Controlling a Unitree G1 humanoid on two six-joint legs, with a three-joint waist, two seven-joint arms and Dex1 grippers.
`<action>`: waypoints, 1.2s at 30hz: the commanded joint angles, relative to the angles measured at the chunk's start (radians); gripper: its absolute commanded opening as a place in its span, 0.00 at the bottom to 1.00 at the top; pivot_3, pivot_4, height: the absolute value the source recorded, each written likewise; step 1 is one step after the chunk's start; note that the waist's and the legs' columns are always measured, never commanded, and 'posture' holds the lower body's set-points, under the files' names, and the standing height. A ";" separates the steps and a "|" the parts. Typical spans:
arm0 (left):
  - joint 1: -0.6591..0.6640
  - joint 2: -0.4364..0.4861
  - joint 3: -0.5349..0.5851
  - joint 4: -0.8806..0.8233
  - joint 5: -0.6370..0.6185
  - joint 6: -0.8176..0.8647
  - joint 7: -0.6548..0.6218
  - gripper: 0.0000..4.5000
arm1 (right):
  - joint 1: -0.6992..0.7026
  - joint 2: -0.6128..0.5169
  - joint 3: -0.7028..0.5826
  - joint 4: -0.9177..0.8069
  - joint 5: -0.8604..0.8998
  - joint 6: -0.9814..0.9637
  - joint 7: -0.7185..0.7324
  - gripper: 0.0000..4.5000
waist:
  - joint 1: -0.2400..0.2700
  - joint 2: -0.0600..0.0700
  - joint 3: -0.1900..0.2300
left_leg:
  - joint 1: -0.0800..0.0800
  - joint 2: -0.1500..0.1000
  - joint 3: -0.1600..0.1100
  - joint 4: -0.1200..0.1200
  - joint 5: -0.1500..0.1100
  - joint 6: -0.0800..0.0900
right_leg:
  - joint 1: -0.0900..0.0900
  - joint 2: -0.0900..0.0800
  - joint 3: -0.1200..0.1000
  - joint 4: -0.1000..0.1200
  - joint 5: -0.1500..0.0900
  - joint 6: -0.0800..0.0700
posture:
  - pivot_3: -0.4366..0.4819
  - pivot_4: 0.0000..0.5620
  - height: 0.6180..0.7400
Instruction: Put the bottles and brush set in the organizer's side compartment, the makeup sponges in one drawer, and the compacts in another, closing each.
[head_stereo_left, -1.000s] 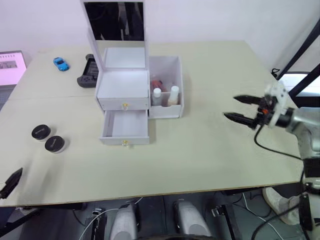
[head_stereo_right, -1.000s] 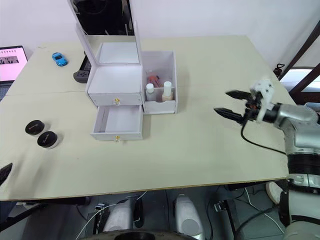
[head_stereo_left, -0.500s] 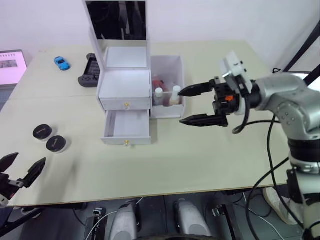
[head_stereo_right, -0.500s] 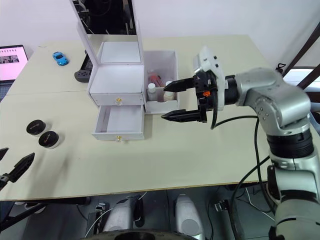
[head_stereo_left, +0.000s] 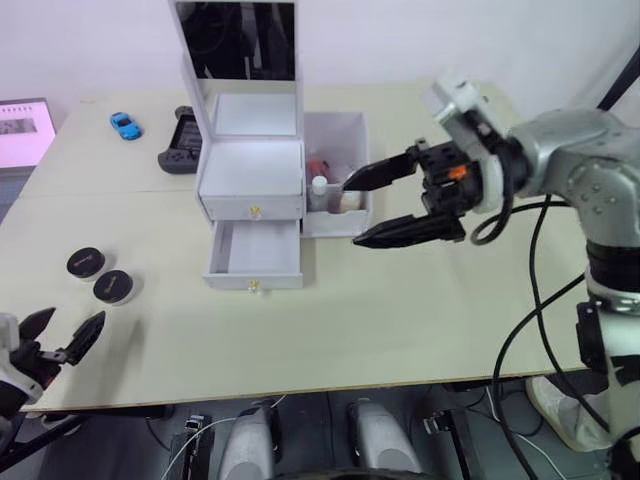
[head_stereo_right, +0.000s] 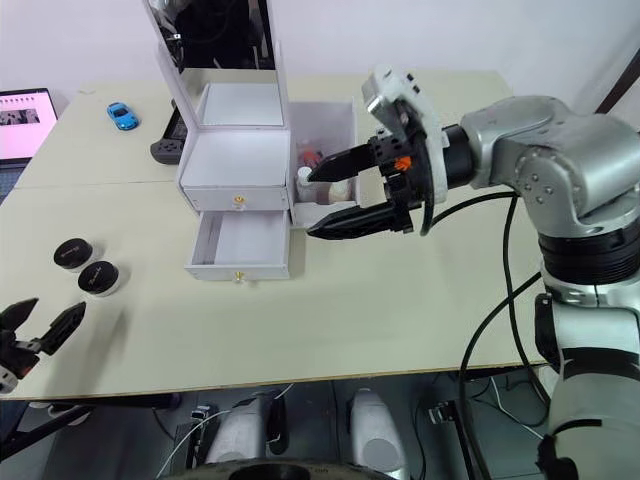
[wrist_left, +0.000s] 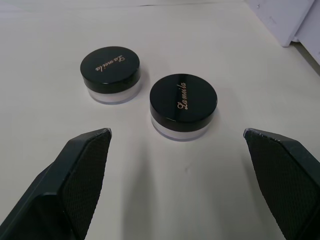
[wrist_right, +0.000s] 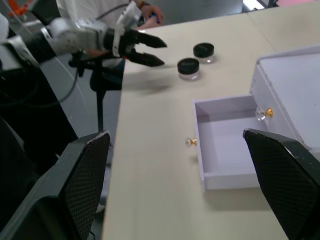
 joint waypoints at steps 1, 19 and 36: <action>-0.012 -0.007 -0.002 0.010 0.015 -0.040 0.001 0.99 | -0.037 0.019 -0.070 -0.013 0.027 -0.019 -0.039 1.00 | -0.002 0.000 0.000 | 0.000 0.000 0.001 0.000 0.000 0.000 | 0.000 0.000 0.000 0.000 0.000 0.000 | 0.48 0.27 0.97; -0.116 -0.015 -0.087 0.166 0.095 -0.161 -0.021 0.99 | -0.132 -0.048 -0.007 0.035 -0.019 0.041 -0.050 1.00 | -0.001 0.000 0.000 | 0.000 0.000 0.000 0.000 0.000 0.000 | -0.001 -0.002 -0.002 0.000 0.000 0.000 | 0.48 0.27 0.97; -0.291 -0.036 -0.203 0.354 0.205 -0.315 0.058 0.99 | -0.148 -0.061 -0.038 0.013 0.012 0.090 -0.066 1.00 | 0.000 0.000 0.000 | -0.001 0.000 0.003 -0.002 0.000 0.000 | 0.001 -0.011 -0.021 0.002 0.001 0.000 | 0.48 0.27 0.97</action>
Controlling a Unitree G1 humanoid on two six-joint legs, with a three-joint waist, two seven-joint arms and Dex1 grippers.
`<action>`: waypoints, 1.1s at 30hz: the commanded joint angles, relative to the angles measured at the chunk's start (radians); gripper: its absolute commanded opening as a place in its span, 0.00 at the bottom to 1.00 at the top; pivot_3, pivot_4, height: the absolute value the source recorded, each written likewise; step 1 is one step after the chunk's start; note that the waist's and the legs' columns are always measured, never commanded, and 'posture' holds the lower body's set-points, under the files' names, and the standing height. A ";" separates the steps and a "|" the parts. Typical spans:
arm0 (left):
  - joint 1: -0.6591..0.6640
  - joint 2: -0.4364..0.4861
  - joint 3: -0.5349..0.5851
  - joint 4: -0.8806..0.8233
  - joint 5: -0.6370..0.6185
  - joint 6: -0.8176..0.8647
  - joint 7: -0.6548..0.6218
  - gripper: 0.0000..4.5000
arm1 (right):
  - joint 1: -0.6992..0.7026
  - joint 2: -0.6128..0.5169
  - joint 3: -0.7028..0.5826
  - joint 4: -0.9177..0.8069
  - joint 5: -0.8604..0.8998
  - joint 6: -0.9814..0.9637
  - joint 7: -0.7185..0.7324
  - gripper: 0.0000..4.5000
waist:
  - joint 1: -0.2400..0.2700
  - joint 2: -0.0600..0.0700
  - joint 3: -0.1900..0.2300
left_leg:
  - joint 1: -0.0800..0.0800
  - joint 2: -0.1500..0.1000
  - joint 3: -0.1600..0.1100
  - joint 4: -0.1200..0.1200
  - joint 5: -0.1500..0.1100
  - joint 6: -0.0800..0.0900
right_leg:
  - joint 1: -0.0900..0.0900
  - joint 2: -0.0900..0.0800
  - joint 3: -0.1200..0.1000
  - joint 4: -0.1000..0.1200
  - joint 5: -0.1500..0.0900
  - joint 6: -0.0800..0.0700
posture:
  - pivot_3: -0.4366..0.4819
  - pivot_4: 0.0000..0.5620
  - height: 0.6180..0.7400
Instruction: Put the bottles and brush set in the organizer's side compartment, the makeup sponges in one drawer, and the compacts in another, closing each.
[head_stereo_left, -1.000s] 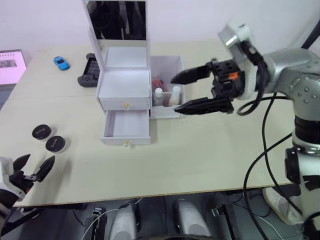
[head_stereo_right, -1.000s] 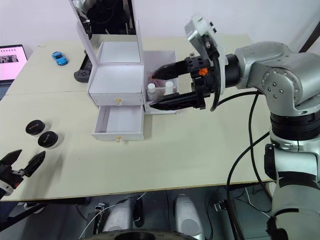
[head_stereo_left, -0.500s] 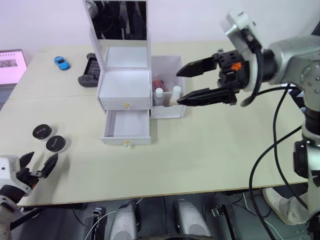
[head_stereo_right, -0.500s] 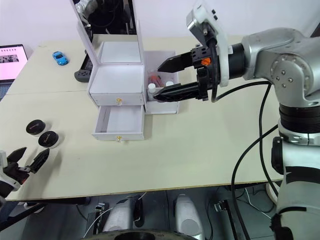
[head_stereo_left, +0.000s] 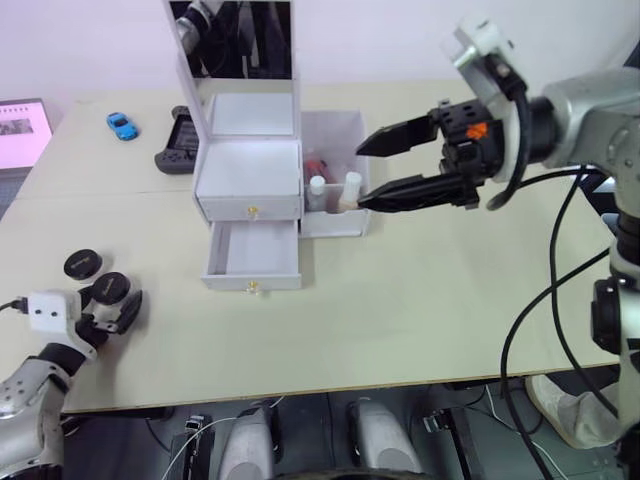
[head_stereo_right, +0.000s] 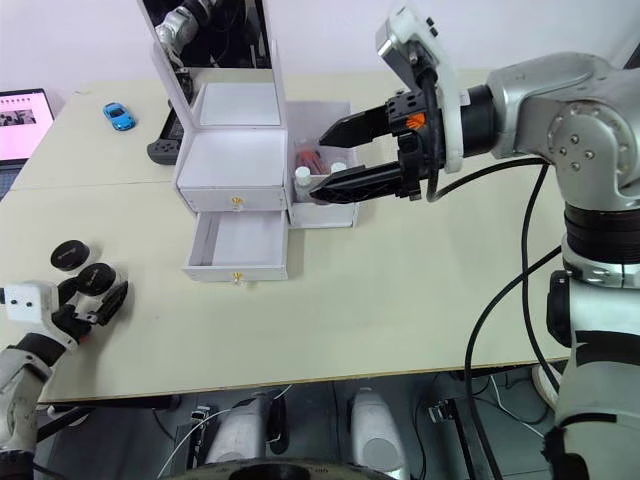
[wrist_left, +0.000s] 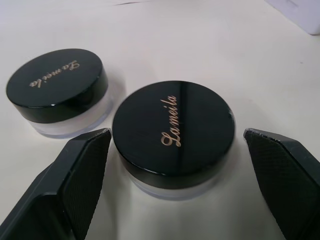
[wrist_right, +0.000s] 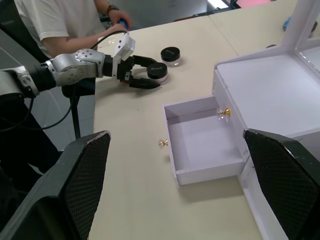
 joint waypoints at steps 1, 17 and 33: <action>-0.010 0.001 0.000 0.006 0.003 -0.027 0.012 0.94 | -0.033 -0.010 -0.042 -0.024 0.018 -0.001 -0.006 1.00 | 0.001 0.000 0.000 | 0.000 0.000 0.000 0.000 0.000 0.000 | 0.000 0.000 -0.001 0.000 0.000 0.000 | 0.48 0.27 0.97; 0.047 0.008 0.014 -0.075 -0.031 0.011 -0.001 0.59 | -0.029 0.008 -0.044 -0.011 0.036 -0.017 -0.016 1.00 | 0.000 0.000 0.000 | 0.000 0.000 0.000 0.000 0.000 0.000 | 0.000 -0.001 -0.002 0.000 0.000 0.000 | 0.48 0.27 0.97; 0.094 0.117 -0.041 -0.341 -0.049 0.481 0.095 0.99 | -0.016 0.020 -0.049 -0.021 0.034 -0.041 -0.040 1.00 | 0.002 0.001 0.000 | 0.000 -0.001 0.000 0.000 0.000 0.000 | 0.001 -0.002 -0.002 0.000 0.000 0.000 | 0.48 0.27 0.97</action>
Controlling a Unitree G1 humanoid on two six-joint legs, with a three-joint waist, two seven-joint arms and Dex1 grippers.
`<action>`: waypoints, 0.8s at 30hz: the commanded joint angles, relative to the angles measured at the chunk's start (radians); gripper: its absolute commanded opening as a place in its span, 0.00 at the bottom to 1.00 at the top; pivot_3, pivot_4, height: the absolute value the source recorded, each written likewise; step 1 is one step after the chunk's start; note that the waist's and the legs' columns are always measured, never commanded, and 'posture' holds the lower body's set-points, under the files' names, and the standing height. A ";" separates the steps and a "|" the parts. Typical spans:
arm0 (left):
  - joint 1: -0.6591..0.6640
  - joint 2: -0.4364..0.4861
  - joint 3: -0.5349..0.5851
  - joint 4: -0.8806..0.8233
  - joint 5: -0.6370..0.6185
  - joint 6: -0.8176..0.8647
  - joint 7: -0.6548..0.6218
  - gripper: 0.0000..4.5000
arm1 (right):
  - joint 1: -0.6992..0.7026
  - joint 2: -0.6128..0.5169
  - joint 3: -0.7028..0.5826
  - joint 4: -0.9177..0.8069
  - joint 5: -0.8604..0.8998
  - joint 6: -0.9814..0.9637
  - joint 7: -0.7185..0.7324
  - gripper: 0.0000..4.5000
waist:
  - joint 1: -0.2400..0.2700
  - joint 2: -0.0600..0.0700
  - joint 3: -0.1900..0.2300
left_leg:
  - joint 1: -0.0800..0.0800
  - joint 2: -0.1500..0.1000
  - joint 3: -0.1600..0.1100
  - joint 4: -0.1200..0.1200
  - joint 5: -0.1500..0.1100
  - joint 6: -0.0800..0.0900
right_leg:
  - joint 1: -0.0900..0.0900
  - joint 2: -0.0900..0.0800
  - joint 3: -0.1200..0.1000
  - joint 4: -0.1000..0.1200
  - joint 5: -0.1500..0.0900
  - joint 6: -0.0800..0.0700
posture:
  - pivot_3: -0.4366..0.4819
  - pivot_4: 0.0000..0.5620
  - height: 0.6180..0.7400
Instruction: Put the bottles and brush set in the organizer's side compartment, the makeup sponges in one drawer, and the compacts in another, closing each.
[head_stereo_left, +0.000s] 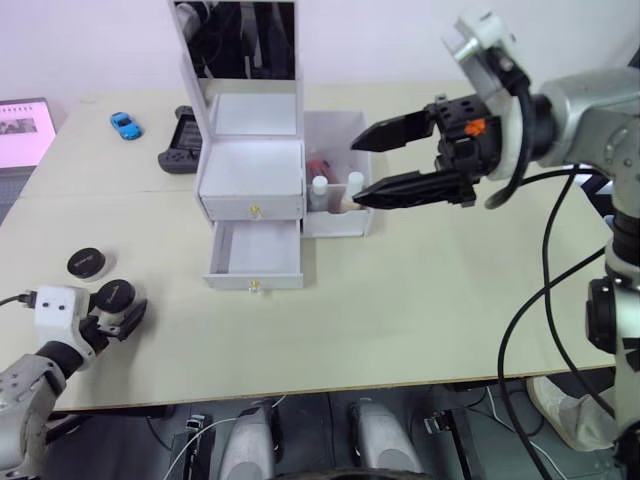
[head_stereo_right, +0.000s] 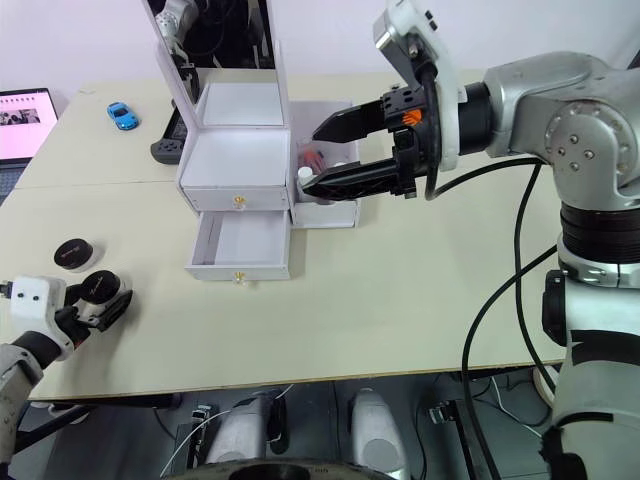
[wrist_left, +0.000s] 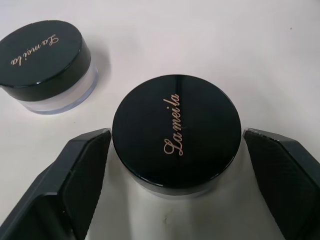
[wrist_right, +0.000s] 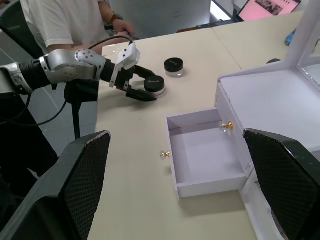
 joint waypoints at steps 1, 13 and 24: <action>0.000 0.022 -0.015 -0.047 -0.011 0.103 0.013 0.99 | -0.015 -0.004 -0.038 -0.023 0.006 -0.016 -0.005 1.00 | 0.001 0.000 0.000 | 0.000 0.000 0.000 0.000 0.000 0.000 | 0.000 0.000 0.000 0.000 0.000 0.000 | 0.48 0.27 0.97; -0.043 0.019 0.022 -0.082 -0.033 0.205 0.056 0.94 | -0.014 -0.020 -0.018 -0.019 -0.012 -0.037 0.029 1.00 | 0.002 0.000 0.000 | 0.000 0.000 0.000 0.000 0.000 0.000 | 0.000 0.000 0.000 0.000 0.000 0.000 | 0.48 0.27 0.97; -0.076 0.052 0.051 -0.139 -0.070 0.236 0.033 0.59 | -0.001 -0.035 -0.006 -0.013 -0.043 -0.062 0.045 1.00 | 0.001 0.000 0.000 | 0.000 0.000 0.000 0.000 0.000 0.000 | 0.000 0.000 -0.001 0.000 0.000 0.000 | 0.48 0.27 0.97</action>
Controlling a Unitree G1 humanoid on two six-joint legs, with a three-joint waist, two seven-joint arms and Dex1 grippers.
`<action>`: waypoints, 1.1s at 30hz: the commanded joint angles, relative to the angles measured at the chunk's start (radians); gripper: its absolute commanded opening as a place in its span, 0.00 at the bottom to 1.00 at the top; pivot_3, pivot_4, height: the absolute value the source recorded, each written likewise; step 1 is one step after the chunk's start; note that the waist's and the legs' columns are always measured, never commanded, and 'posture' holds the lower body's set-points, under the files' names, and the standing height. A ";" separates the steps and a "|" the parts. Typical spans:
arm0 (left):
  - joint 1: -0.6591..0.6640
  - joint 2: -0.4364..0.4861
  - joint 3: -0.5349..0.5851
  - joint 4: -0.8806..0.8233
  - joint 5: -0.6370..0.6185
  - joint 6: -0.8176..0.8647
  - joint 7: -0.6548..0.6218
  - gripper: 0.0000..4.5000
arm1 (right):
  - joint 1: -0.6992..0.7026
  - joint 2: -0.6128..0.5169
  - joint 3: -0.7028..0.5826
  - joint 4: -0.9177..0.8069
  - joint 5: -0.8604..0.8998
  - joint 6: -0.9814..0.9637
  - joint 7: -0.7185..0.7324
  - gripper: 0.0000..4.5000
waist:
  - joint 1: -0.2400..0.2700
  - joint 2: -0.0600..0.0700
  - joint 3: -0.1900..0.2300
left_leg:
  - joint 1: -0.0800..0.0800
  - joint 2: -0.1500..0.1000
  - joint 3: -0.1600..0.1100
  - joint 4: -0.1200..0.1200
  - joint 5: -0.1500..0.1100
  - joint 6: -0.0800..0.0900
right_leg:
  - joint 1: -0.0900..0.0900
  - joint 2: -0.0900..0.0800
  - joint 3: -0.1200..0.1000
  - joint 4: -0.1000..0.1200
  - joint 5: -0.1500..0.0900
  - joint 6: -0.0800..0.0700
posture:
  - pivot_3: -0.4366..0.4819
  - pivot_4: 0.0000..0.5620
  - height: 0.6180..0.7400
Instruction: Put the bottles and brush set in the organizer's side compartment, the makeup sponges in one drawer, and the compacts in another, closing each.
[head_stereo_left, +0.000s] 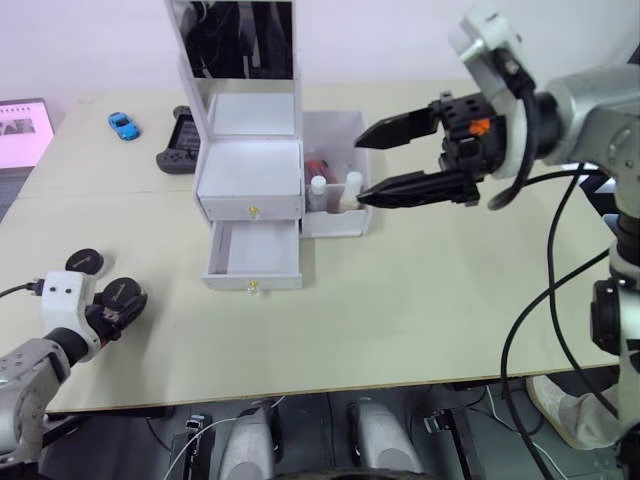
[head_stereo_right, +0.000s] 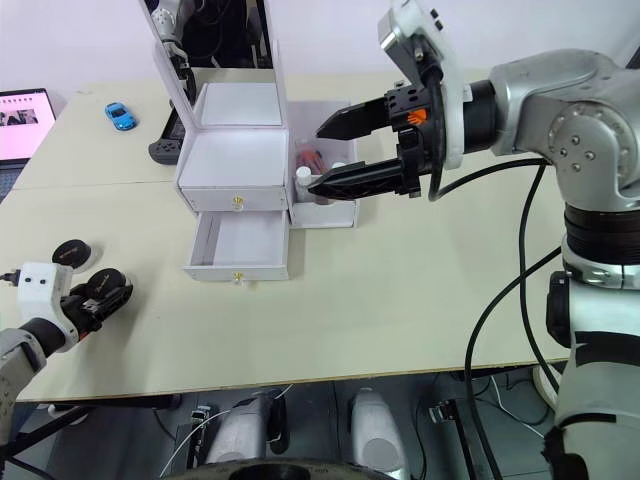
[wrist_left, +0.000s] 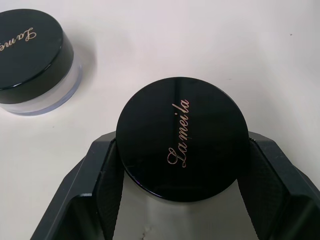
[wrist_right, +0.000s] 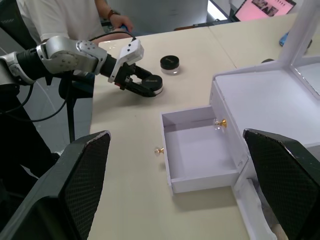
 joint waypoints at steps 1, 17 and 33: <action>-0.023 0.038 0.036 -0.084 -0.038 0.027 -0.019 0.59 | -0.009 -0.012 -0.013 -0.013 -0.012 -0.021 0.010 1.00 | 0.000 0.000 0.000 | 0.000 0.000 0.000 0.000 0.000 0.000 | 0.000 0.000 0.000 0.000 0.000 0.000 | 0.48 0.27 0.97; -0.320 0.144 -0.135 -0.312 -0.283 0.318 -0.046 0.59 | 0.008 0.006 -0.044 -0.059 0.007 -0.003 -0.042 1.00 | 0.003 0.000 0.001 | 0.000 0.001 0.000 0.003 0.002 0.003 | 0.001 0.008 0.000 0.002 0.001 0.002 | 0.48 0.27 0.97; -0.504 0.108 -0.398 -0.173 -0.125 0.259 -0.039 0.59 | 0.037 0.002 -0.117 -0.139 0.072 0.055 -0.148 1.00 | 0.033 -0.001 0.001 | 0.000 0.002 0.000 0.008 0.003 0.004 | 0.001 0.018 0.000 0.006 0.005 0.009 | 0.48 0.27 0.97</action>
